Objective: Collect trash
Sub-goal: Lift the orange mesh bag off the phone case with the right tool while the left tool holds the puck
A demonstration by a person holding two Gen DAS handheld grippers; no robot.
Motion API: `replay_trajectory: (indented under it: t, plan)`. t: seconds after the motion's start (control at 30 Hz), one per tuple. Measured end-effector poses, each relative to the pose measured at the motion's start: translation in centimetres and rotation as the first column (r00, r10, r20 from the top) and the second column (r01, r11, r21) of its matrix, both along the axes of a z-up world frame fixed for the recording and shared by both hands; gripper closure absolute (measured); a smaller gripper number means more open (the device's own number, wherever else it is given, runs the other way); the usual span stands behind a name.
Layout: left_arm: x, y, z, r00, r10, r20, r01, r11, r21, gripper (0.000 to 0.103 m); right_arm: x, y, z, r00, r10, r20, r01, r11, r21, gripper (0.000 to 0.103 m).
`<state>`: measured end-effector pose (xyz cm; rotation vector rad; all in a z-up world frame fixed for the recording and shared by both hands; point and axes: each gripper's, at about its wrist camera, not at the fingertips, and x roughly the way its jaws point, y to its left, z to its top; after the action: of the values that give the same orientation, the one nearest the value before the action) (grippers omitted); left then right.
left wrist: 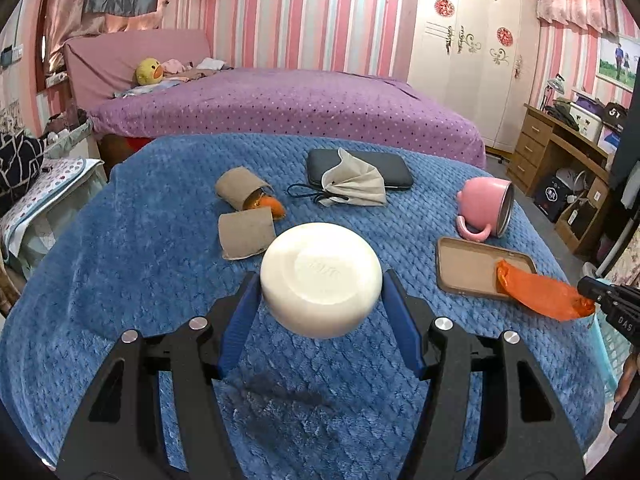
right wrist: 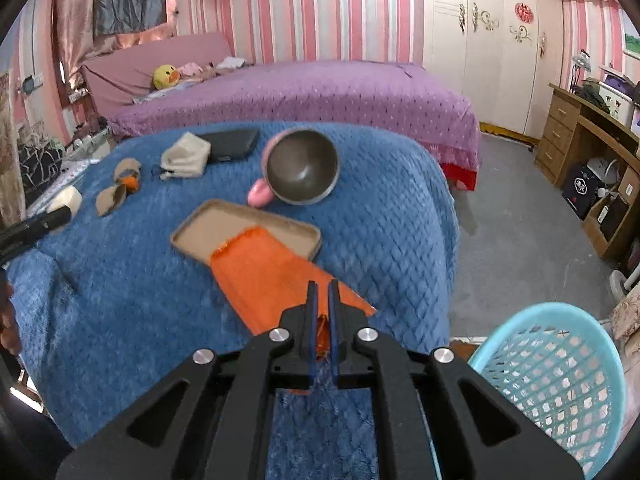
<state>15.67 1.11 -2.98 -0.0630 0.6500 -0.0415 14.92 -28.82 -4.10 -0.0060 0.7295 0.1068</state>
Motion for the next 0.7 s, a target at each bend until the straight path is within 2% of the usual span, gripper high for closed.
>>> replay_trajectory:
  t: [0.03,0.07,0.1,0.13,0.2,0.27,0.4,0.43,0.47,0.5,0.57,0.6,0.63,0.7]
  plan:
    - [0.0,-0.1,-0.1,1.000,-0.002,0.002,0.002,1.000,0.008,0.042,0.2,0.1,-0.5,1.000,0.005,-0.018,-0.005,1.000,-0.015,0.086]
    - [0.1,-0.1,-0.1,1.000,-0.003,0.002,0.003,1.000,0.012,0.042,0.3,0.4,-0.9,1.000,0.008,-0.027,-0.009,1.000,-0.020,0.062]
    - [0.2,-0.1,-0.2,1.000,-0.003,0.000,0.003,1.000,0.011,0.042,0.4,0.7,-1.2,0.999,0.010,-0.034,-0.011,1.000,-0.024,0.049]
    - [0.3,-0.1,-0.3,1.000,-0.003,-0.004,0.003,1.000,0.008,0.042,0.6,0.9,-1.5,0.999,0.008,-0.034,-0.010,0.999,-0.039,0.041]
    - [0.6,0.2,-0.5,1.000,0.000,-0.013,0.000,1.000,0.002,0.042,1.1,1.4,-2.0,0.999,0.011,-0.051,-0.014,0.999,-0.049,0.041]
    - [0.9,0.3,-0.7,1.000,0.001,-0.020,-0.001,1.000,0.006,0.042,1.8,1.7,-2.6,0.997,0.014,-0.077,-0.018,0.999,-0.044,0.034]
    - [1.1,0.1,-0.8,1.000,-0.001,-0.017,0.002,1.000,0.031,0.042,2.9,2.4,-4.2,0.991,0.020,-0.132,-0.027,0.998,-0.053,0.034]
    - [1.1,0.0,-0.7,1.000,-0.004,-0.016,0.004,0.999,0.033,0.042,3.0,2.5,-4.3,0.991,0.020,-0.133,-0.027,0.998,-0.049,0.038]
    - [1.1,0.0,-0.7,1.000,-0.004,-0.015,0.004,0.999,0.034,0.042,3.1,2.5,-4.3,0.991,0.028,-0.131,-0.033,0.999,-0.037,0.049]
    - [1.2,0.0,-0.7,1.000,-0.004,-0.014,0.004,0.999,0.034,0.042,3.1,2.6,-4.3,0.991,0.037,-0.130,-0.040,0.999,-0.027,0.054]
    - [1.2,0.0,-0.7,1.000,-0.002,-0.014,0.003,0.999,0.034,0.042,3.0,2.8,-4.1,0.992,0.048,-0.121,-0.052,0.998,-0.030,0.075]
    - [1.2,0.0,-0.7,1.000,-0.002,-0.014,0.002,0.999,0.033,0.042,2.9,2.9,-4.0,0.992,0.055,-0.115,-0.059,0.998,-0.032,0.080]
    - [1.2,0.0,-0.7,1.000,-0.002,-0.013,0.002,0.999,0.033,0.042,2.8,3.1,-3.9,0.993,0.062,-0.105,-0.066,0.997,-0.037,0.089]
    - [1.1,-0.1,-0.6,1.000,-0.002,-0.009,0.002,0.999,0.037,0.042,2.4,3.2,-3.4,0.995,0.066,-0.079,-0.071,0.996,-0.055,0.089]
